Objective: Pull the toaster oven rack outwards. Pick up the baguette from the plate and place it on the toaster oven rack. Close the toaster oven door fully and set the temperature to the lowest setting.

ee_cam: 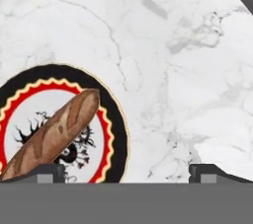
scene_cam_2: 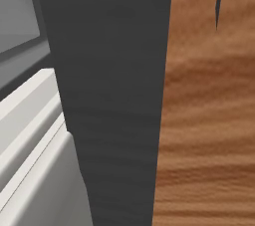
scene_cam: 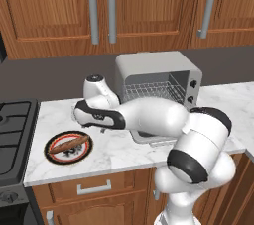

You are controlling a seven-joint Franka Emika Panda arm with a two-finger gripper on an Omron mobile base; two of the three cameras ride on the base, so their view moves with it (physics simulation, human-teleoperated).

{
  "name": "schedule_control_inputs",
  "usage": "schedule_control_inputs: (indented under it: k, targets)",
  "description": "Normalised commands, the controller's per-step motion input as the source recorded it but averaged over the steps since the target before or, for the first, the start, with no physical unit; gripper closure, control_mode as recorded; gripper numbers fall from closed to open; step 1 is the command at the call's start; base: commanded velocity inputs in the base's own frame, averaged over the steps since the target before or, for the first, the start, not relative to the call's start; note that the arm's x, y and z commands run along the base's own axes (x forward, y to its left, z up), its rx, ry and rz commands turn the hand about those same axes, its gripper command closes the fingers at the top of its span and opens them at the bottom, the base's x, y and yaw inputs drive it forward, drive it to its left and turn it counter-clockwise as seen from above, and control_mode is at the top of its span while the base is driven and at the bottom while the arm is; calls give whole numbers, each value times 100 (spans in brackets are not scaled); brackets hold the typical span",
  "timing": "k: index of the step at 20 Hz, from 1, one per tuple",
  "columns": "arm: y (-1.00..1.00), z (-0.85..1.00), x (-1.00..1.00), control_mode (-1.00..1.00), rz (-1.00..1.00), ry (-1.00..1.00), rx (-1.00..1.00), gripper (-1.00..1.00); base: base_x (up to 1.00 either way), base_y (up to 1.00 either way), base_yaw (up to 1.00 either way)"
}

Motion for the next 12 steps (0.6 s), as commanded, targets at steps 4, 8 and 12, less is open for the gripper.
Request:
schedule_control_inputs:
  k: [4, 8, 12]
  targets:
    - [16, -19, 1, -100, -12, 4, 0, -100, 0, 0, 0]
    - [23, -18, 1, -100, -15, 0, 0, -100, 0, 0, 0]
    - [28, -21, 11, -100, -16, 0, -1, -100, 0, 0, 0]
